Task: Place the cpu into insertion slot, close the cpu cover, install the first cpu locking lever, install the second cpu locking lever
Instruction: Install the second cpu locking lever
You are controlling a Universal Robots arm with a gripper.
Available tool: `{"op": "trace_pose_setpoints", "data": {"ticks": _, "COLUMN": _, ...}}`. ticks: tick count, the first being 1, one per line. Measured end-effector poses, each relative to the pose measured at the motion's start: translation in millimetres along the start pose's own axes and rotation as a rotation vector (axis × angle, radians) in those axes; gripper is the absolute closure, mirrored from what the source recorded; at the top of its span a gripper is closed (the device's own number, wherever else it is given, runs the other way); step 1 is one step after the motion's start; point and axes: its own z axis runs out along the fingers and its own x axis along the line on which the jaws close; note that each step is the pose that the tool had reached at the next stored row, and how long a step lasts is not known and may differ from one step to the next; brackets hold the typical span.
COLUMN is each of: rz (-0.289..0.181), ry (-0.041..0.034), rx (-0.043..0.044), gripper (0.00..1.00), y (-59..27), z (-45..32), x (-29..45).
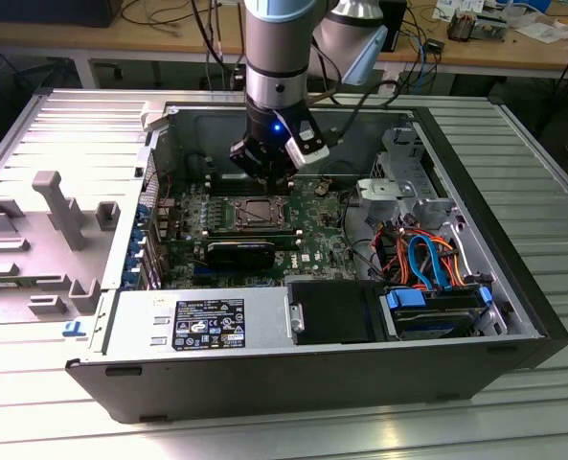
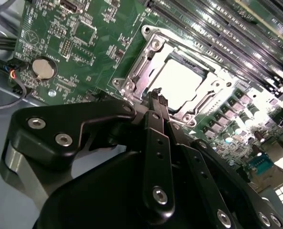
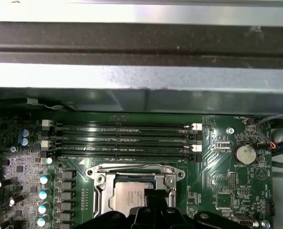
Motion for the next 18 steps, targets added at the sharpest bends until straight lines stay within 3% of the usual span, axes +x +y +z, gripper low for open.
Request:
{"op": "trace_pose_setpoints", "data": {"ticks": 7, "rz": 0.0, "ry": 0.0, "rx": 0.0, "gripper": 0.89, "y": -9.8, "z": -0.5, "x": 0.2}}
{"op": "trace_pose_setpoints", "data": {"ticks": 18, "rz": 0.0, "ry": -0.0001, "rx": 0.0, "gripper": 0.89, "y": -11.3, "z": -0.6, "x": 0.2}}
